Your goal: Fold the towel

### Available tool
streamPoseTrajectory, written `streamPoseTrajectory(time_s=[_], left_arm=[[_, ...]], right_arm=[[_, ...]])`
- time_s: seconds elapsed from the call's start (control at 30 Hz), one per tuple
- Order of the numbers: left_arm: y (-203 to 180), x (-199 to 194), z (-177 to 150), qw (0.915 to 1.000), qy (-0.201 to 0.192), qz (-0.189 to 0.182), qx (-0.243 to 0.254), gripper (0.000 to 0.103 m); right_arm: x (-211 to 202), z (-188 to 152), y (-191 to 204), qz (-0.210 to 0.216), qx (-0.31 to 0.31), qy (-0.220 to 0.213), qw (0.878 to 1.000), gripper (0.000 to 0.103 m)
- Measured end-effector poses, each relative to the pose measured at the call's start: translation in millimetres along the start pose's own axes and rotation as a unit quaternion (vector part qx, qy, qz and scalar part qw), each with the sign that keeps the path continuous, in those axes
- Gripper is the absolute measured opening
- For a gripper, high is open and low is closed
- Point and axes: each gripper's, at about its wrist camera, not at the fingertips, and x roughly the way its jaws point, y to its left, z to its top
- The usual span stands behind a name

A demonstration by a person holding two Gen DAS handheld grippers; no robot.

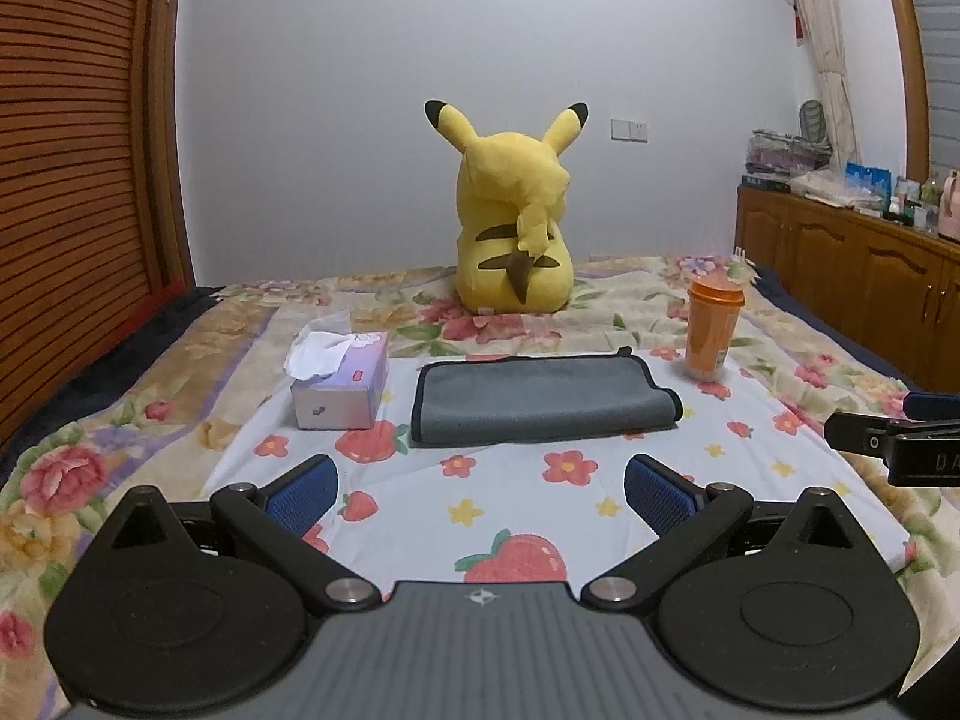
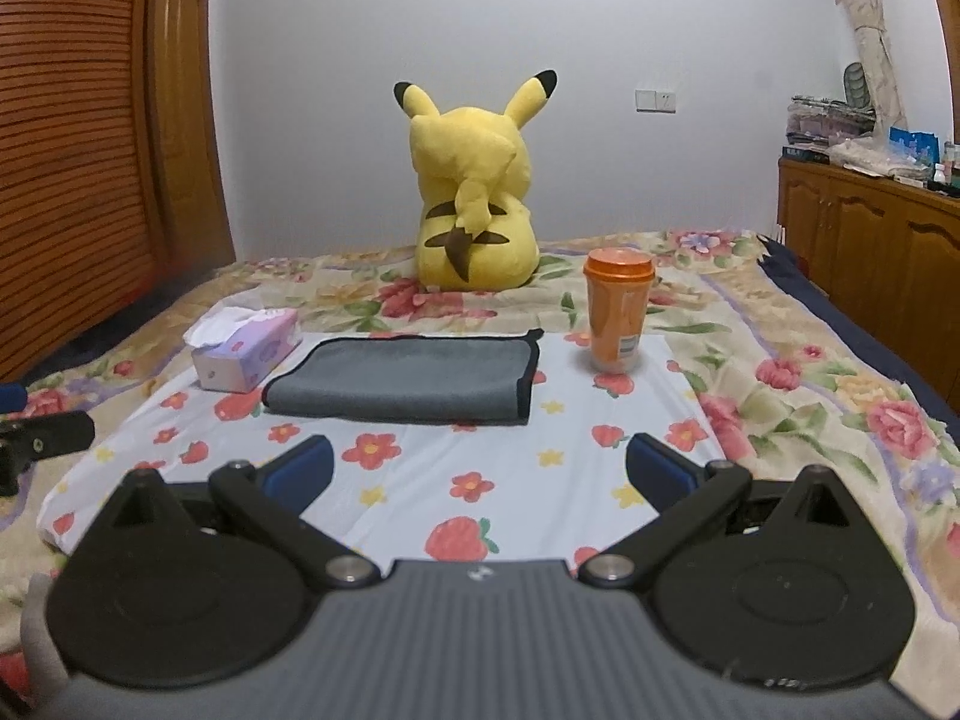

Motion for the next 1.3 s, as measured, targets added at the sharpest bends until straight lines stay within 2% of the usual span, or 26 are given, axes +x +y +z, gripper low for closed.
streamPoseTrajectory(time_s=[0.27, 0.47, 1.3], left_arm=[[2.2, -5.5, 3.5, 0.9997, -0.022, 0.006, -0.003, 0.103], [3.8, -6.0, 3.7, 0.9997, -0.023, 0.004, -0.005, 0.103], [0.6, -8.5, 1.0, 0.9997, -0.024, 0.003, 0.008, 0.103]], right_arm=[[-5.6, 1.8, -0.4, 0.002, -0.002, -0.023, 1.000, 0.103], [-9.7, 2.9, -0.4, 0.002, -0.001, -0.041, 0.999, 0.103], [-9.0, 1.7, -2.6, -0.002, 0.000, -0.039, 0.999, 0.103]])
